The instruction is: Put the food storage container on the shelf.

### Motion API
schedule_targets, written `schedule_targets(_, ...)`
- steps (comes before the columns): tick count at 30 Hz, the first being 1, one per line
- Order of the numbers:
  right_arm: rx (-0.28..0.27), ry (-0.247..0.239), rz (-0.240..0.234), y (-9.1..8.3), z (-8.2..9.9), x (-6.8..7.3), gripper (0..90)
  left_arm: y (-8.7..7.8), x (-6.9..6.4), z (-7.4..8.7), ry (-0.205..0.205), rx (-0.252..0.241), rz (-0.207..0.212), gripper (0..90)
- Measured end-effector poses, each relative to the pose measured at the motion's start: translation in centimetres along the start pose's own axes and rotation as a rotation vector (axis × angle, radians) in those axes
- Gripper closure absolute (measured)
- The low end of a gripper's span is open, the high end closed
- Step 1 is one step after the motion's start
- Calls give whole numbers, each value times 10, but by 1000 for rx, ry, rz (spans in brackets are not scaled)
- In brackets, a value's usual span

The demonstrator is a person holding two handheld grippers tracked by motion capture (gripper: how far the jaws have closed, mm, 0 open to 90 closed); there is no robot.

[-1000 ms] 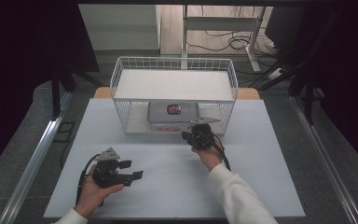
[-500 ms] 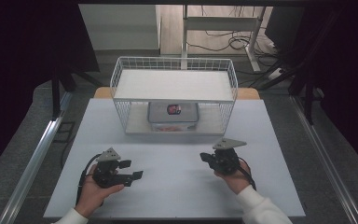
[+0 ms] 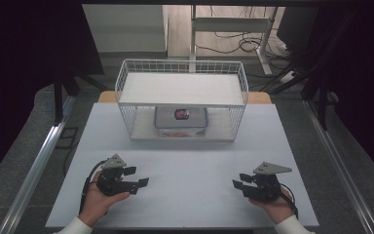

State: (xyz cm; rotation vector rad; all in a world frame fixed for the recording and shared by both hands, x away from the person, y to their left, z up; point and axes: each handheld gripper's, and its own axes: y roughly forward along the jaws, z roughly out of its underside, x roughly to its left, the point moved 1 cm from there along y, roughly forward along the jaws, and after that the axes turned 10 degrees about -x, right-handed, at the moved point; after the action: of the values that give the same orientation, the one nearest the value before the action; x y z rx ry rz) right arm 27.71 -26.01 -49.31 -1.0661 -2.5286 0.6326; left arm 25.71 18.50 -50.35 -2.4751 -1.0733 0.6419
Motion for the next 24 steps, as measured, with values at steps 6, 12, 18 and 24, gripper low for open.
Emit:
schedule_targets(6,-15,25,-12,0,-2,-2,378,0,1,0,5,1,-6,292)
schedule_targets(12,-13,27,-16,0,-2,-1,367,-1,2,0,4,-1,-7,291)
schedule_targets(18,-20,23,-7,0,-2,-2,358,0,1,0,8,0,-6,291)
schedule_targets(24,-19,21,-14,1,-3,1,353,0,2,0,6,0,-10,288)
